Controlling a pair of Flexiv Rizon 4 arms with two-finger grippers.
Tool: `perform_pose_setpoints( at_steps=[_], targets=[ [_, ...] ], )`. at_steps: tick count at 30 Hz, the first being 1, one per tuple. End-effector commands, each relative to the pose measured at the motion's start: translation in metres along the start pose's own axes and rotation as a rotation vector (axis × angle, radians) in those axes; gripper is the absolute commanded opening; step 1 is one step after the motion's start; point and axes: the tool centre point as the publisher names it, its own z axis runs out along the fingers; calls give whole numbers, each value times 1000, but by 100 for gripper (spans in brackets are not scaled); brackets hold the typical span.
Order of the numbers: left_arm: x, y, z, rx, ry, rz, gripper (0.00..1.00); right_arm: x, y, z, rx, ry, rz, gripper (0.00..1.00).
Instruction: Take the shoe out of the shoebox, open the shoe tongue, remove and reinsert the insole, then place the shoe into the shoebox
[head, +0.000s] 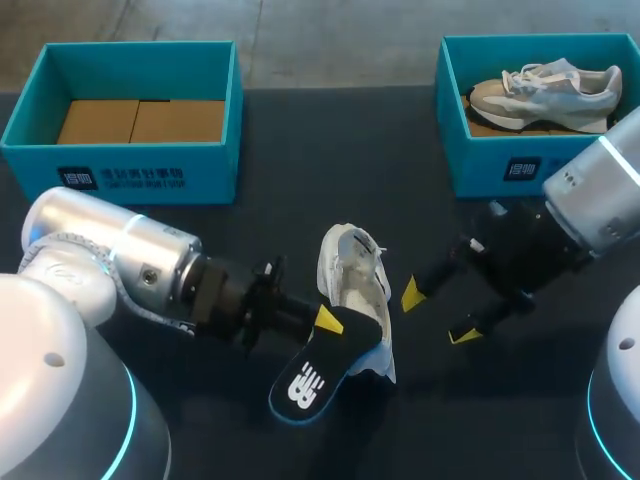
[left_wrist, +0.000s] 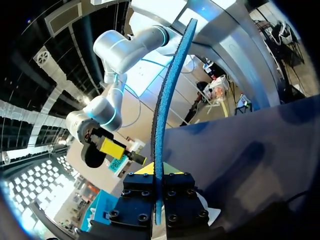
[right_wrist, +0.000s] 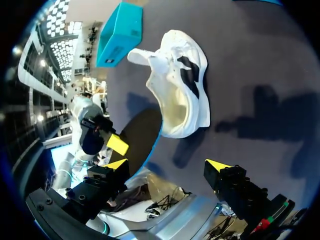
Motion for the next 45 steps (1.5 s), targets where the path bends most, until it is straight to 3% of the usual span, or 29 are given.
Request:
perform_pose_setpoints(
  at_steps=[1, 19, 31, 45],
  targets=[
    [1, 6, 5, 3, -9, -4, 0, 0, -2, 12, 3, 2, -8, 100],
    [-3, 20, 23, 31, -35, -27, 0, -6, -4, 32, 28, 10, -28, 100],
    [7, 17, 23, 6, -79, -44, 0, -12, -5, 30, 13, 26, -25, 100],
    [-3, 2, 15, -64, -142, -70, 0, -12, -5, 30, 13, 26, -25, 100]
  ],
)
